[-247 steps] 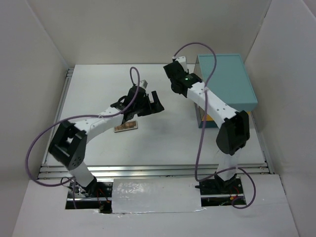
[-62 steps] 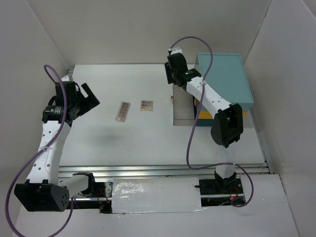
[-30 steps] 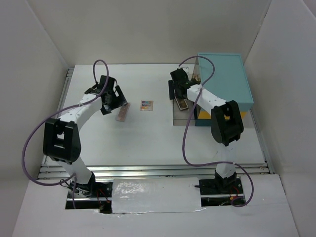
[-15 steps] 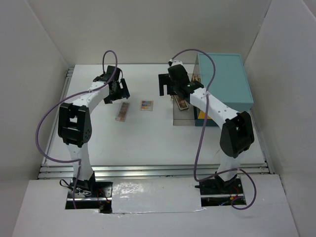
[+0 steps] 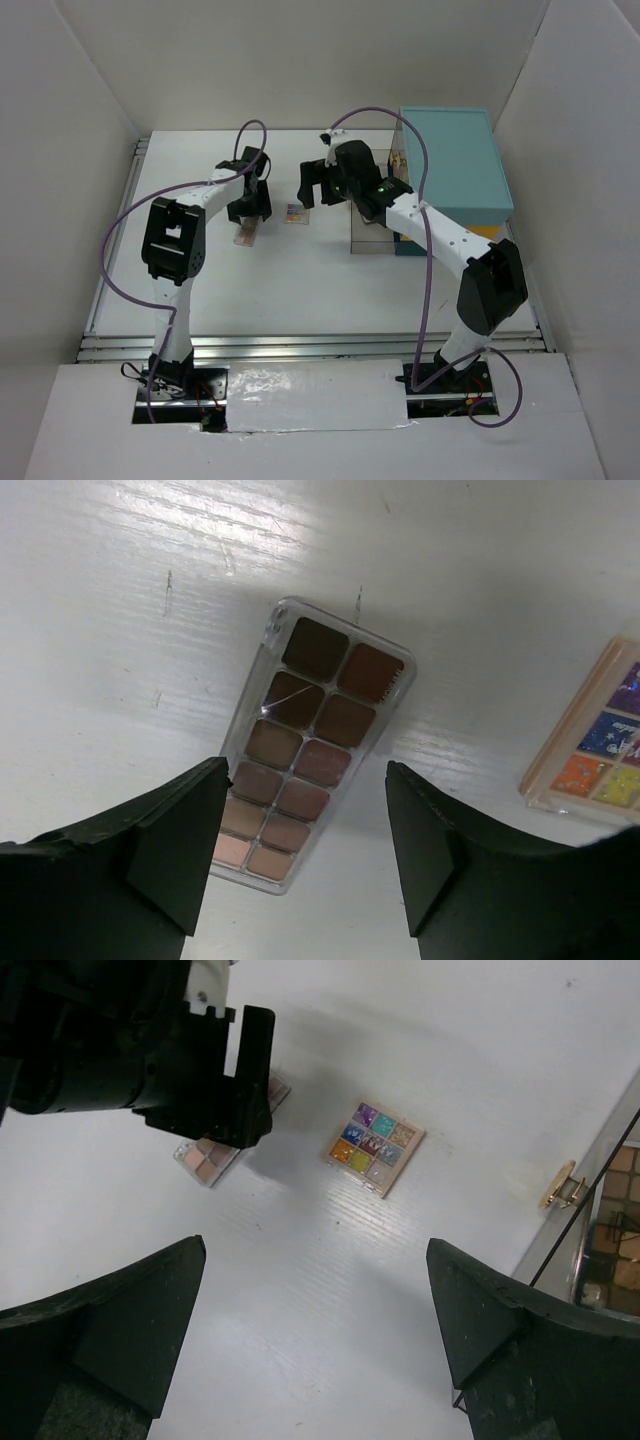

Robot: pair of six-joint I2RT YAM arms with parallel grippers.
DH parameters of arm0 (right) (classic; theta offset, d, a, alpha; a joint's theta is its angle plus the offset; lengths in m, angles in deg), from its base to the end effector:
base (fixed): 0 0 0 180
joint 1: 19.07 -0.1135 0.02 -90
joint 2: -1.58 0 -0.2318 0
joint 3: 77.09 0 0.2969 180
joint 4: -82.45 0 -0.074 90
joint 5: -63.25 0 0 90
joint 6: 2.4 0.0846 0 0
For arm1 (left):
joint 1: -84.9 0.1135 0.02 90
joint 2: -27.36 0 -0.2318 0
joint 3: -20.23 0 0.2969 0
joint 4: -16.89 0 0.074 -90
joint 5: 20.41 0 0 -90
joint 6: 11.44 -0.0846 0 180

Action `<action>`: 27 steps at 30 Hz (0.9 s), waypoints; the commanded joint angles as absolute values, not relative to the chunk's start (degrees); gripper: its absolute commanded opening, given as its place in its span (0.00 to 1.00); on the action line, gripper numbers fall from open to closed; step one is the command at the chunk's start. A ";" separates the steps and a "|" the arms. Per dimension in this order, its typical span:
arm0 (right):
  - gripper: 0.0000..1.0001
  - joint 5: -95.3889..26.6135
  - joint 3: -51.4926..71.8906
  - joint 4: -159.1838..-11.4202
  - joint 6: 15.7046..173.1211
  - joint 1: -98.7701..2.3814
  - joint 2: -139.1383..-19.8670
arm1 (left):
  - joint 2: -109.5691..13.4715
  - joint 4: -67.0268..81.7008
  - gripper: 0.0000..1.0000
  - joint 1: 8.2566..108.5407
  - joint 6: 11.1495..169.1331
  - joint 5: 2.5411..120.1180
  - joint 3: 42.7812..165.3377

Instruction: Organize the makeup

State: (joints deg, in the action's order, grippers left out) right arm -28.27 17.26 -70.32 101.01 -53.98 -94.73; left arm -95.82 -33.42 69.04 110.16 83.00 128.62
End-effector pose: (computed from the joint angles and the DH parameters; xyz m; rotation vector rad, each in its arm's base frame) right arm 0.3929 0.2769 0.2564 -0.4127 2.0852 0.5362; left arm 0.4861 -0.1177 0.0899 -0.4312 2.6172 0.0498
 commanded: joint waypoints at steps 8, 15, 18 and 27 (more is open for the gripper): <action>1.00 -31.93 14.54 -76.41 100.96 -54.66 -88.68 | -98.42 -36.25 0.90 69.52 111.43 86.20 129.62; 1.00 -32.55 15.86 -75.35 100.78 -54.75 -90.62 | -98.32 -36.87 0.99 69.69 107.75 85.15 132.96; 1.00 -32.55 15.69 -75.44 100.78 -54.84 -90.36 | -99.82 -36.69 0.97 70.22 107.04 82.26 133.23; 1.00 -31.58 14.55 -76.23 100.61 -54.84 -88.69 | -102.72 -36.52 0.83 70.22 107.30 81.28 132.44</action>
State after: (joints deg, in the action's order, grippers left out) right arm -31.87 14.64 -73.23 101.03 -54.20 -91.35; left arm -99.36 -35.23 70.11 108.49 81.71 132.40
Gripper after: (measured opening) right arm 0.997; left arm 0.842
